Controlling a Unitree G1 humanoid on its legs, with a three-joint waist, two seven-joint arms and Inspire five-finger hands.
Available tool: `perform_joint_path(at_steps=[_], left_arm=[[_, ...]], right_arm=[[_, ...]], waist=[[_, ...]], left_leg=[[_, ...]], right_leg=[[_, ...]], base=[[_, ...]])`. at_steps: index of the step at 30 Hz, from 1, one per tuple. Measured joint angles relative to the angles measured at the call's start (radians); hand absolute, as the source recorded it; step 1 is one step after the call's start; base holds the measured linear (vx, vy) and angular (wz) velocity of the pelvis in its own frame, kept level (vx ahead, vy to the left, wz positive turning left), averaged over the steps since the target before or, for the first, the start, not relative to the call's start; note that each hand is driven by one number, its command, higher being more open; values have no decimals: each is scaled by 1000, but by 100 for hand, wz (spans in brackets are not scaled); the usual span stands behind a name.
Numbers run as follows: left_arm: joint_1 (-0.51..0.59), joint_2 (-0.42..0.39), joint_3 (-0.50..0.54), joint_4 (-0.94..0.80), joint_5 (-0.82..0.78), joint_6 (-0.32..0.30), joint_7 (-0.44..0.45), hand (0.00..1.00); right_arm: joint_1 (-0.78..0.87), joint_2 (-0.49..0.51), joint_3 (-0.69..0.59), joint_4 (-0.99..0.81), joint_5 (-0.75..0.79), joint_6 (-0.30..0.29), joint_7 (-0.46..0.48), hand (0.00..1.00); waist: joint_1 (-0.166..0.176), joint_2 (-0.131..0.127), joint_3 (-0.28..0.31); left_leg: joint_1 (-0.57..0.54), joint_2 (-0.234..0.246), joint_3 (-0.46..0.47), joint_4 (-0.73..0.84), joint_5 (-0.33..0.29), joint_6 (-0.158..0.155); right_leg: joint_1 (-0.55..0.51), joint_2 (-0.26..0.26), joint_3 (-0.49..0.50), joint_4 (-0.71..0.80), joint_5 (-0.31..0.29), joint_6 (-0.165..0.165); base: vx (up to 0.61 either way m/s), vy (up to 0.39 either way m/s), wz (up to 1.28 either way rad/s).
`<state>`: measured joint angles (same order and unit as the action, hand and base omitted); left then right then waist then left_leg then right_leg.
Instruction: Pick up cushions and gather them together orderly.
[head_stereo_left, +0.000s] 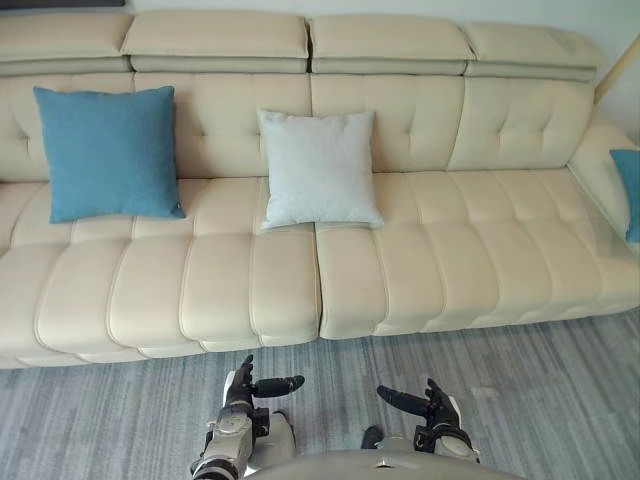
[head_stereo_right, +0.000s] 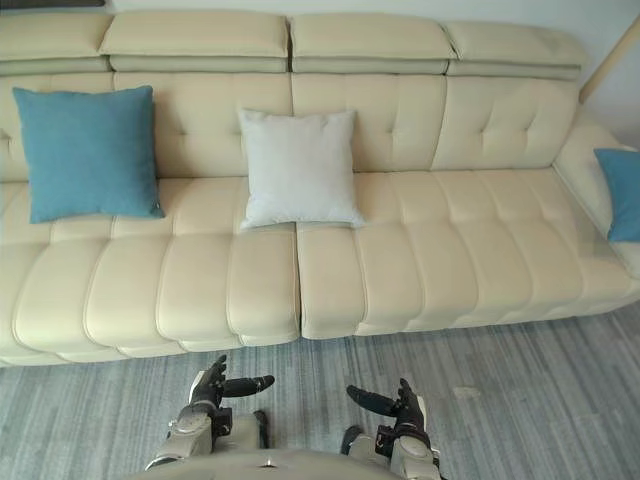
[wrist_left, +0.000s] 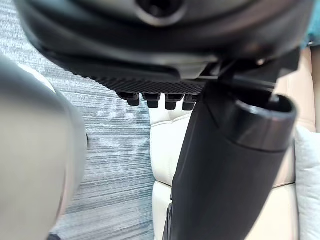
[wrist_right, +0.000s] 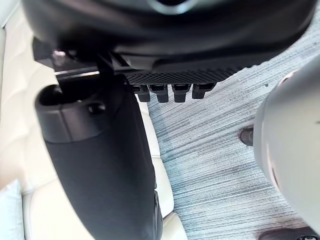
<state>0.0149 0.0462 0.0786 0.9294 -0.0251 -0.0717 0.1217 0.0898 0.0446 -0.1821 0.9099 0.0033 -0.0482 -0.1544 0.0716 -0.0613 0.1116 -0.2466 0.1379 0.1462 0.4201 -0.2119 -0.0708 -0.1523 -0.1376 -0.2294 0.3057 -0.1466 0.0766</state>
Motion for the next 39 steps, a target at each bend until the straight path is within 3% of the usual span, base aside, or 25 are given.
perform_joint_path(at_steps=[3, 5, 10, 12, 13, 14, 15, 16, 17, 18, 19, 21, 23, 24, 25, 26, 27, 29, 30, 31, 33, 35, 36, 37, 39], left_arm=[[1, 5, -25, 33, 19, 4, -1, 100], [2, 6, -25, 54, 37, 9, 0, 100], [-2, 19, -25, 80, 67, 11, -1, 100], [-15, 25, -28, 86, 74, 10, 0, 100], [-23, 25, -28, 91, 74, 10, 0, 100], [-34, 25, -27, 104, 74, 10, 0, 100], [-38, 21, -29, 107, 75, 11, -1, 100], [-42, 22, -36, 106, 75, 11, -1, 100], [-43, 25, -45, 104, 75, 10, -1, 100], [-43, 27, -60, 101, 75, 10, 0, 100], [-41, 47, -66, 100, 75, 9, -1, 100], [-41, 51, -72, 100, 75, 9, 0, 100], [-37, 56, -74, 100, 76, 9, -5, 100], [-37, 54, -73, 100, 76, 9, -8, 100], [-18, 51, -65, 77, 81, 2, -10, 100], [-15, 55, -64, 73, 76, -3, -13, 100], [-16, 54, -63, 72, 76, -6, -13, 100], [-22, 47, -71, 48, 74, -7, -13, 100], [-21, 42, -73, 40, 73, -7, -13, 100], [-20, 32, -72, 29, 71, -7, -13, 100], [-20, 23, -73, 3, 64, -6, -15, 100], [-20, 18, -71, -5, 52, -6, -14, 100], [-22, 16, -71, -4, 33, -6, -14, 100], [-22, 16, -70, -4, 32, -6, -14, 100], [-15, 15, -62, -1, 32, -5, -17, 100]], right_arm=[[0, -2, -47, 1, 2, 1, 0, 100], [-2, -3, -74, 9, 5, 2, 0, 100], [-36, -10, -81, 41, 21, 2, -1, 100], [-77, -20, -77, 70, 27, 0, -1, 100], [-94, -26, -69, 80, 27, 0, -1, 100], [-113, -34, -62, 89, 27, 0, -1, 100], [-125, -39, -61, 89, 27, 0, -1, 100], [-130, -45, -62, 90, 27, 1, -2, 100], [-130, -60, -64, 99, 27, 1, -4, 100], [-129, -62, -64, 107, 27, 1, -6, 100], [-123, -66, -63, 115, 27, 1, -8, 100], [-116, -77, -63, 129, 27, 3, -9, 100], [-91, -78, -70, 136, 40, 4, -11, 100], [-83, -79, -71, 136, 42, 5, -11, 100], [-64, -80, -81, 125, 67, 5, -15, 100], [-62, -82, -81, 123, 80, 4, -24, 100], [-63, -81, -81, 122, 80, 4, -26, 100], [-57, -84, -85, 105, 93, 3, -39, 100], [-58, -83, -88, 104, 97, 3, -42, 100], [-59, -83, -92, 104, 100, 4, -44, 100], [-68, -74, -93, 103, 99, 8, -47, 100], [-78, -70, -93, 96, 99, 7, -53, 100], [-81, -66, -92, 95, 99, 7, -54, 100], [-80, -64, -92, 94, 99, 7, -54, 100], [-67, -50, -88, 61, 95, 6, -54, 100]], waist=[[-1, 23, -15], [-4, 36, -17], [-22, 31, -13], [-23, 31, -9], [-23, 35, -7], [-23, 42, -1], [-27, 46, 13], [-28, 42, 20], [-31, 55, 29], [-31, 55, 29], [-34, 62, 36], [-35, 70, 38], [-41, 69, 52], [-42, 73, 60], [-42, 85, 75], [-41, 86, 83], [-40, 85, 85], [-37, 78, 91], [-33, 78, 91], [-26, 81, 93], [-21, 89, 104], [-6, 88, 105], [16, 86, 104], [23, 85, 102], [26, 81, 95]], left_leg=[[16, -13, 33, -24, 5, 6], [34, -17, 56, -34, 17, 29], [60, -7, 96, -37, 21, 36], [71, 9, 133, -54, 21, 35], [75, 16, 145, -65, 21, 35], [89, 36, 175, -87, 21, 36], [111, 50, 228, -106, 23, 36], [132, 51, 261, -117, 24, 35], [162, 61, 300, -122, 23, 28], [175, 64, 318, -121, 20, 16], [188, 73, 331, -116, 9, -2], [198, 101, 329, -100, 0, -18], [155, 170, 285, 82, -4, -20], [136, 193, 261, 156, 3, -9], [75, 244, 170, 365, 55, 68], [35, 249, 116, 460, 68, 72], [23, 246, 99, 487, 62, 67], [-74, 162, 25, 543, -6, 12], [-87, 143, 16, 514, -13, 10], [-106, 112, 5, 449, -20, 6], [-126, 28, -37, 166, -11, -8], [-119, -35, -110, -112, 55, -32], [-100, -45, -143, -196, 148, -32], [-91, -47, -146, -203, 169, -27], [-79, -56, -131, -139, 202, 27]], right_leg=[[5, 4, 50, -67, 45, 8], [17, 11, 79, -103, 68, 18], [8, 40, 183, -172, 121, 13], [-38, 64, 194, -190, 181, -6], [-55, 73, 156, -196, 210, -22], [-60, 86, 65, -229, 249, -60], [-59, 69, -89, -212, 213, -129], [-58, 46, -212, -165, 164, -146], [-50, 2, -336, -112, 131, -161], [-45, -6, -366, -105, 131, -152], [-45, 19, -335, -112, 134, -129], [-53, 56, -296, -110, 110, -137], [-33, 89, -277, -92, 78, -154], [-18, 100, -271, -88, 69, -158], [22, 132, -246, -71, 42, -176], [39, 143, -224, -61, 29, -186], [41, 145, -218, -56, 23, -188], [54, 147, -168, -57, 11, -194], [55, 149, -155, -63, 11, -193], [60, 160, -137, -82, 11, -192], [76, 176, -100, -118, 16, -185], [78, 193, -43, -140, 17, -181], [88, 208, 11, -158, 14, -165], [92, 210, 25, -160, 15, -157], [95, 201, 96, -115, -38, -132]], base=[[18, 121, -37], [65, 75, -55], [71, 29, -69], [1, -12, -124], [-45, -97, -134], [-81, -152, -130], [-77, -164, -122], [-38, -110, -111], [4, -49, -88], [12, -80, -96], [8, -102, -79], [34, -204, -77], [63, -228, -50], [93, -265, -48], [95, -240, -61], [90, -209, -61], [78, -89, -56], [98, -84, -55], [117, -67, -50], [147, -49, -58], [203, -22, -60], [243, 22, -91], [368, 36, -111], [358, 34, -98], [439, 67, -77]])
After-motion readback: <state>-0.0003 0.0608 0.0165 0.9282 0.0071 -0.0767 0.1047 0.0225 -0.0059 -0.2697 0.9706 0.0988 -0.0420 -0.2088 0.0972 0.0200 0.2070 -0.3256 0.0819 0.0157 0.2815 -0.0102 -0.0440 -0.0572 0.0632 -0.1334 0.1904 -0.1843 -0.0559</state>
